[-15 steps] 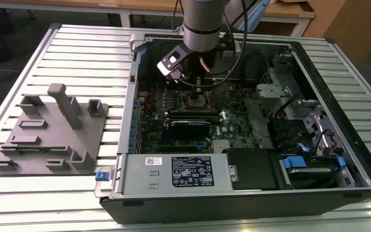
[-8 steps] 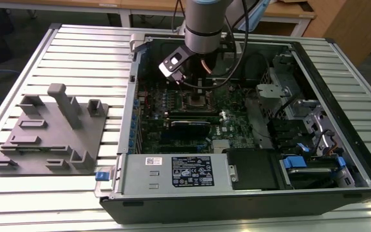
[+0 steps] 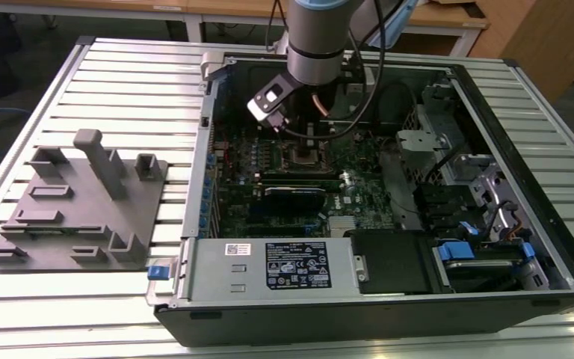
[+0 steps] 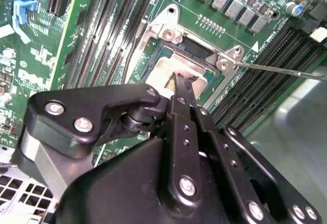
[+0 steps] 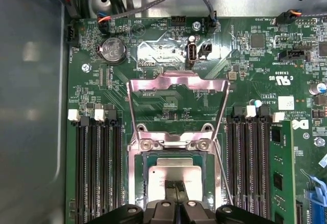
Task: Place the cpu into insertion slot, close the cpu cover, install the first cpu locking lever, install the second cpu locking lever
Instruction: 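Place the cpu into insertion slot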
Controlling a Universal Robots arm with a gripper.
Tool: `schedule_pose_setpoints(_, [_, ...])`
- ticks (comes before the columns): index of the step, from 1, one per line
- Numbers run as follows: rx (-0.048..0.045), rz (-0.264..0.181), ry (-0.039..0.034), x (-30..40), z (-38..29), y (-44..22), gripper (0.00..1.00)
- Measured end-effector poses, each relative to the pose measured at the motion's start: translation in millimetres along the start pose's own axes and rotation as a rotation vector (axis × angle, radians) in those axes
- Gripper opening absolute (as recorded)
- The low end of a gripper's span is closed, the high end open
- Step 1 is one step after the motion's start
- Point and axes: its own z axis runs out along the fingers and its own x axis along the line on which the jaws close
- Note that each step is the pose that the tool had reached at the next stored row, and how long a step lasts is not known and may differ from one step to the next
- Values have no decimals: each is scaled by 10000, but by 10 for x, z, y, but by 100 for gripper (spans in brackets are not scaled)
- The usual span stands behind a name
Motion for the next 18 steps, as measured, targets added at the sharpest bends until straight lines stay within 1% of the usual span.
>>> schedule_pose_setpoints(8, [4,5,-9,-2,18,-1,10])
schedule_pose_setpoints(12, [-1,5,0,-1,19,-1,10])
schedule_pose_setpoints(15, [-12,7,23,4,1,2,10])
schedule_pose_setpoints(16, [-5,6,9,2,-17,2,10])
schedule_pose_setpoints(18, [-3,6,4,2,-52,3,10])
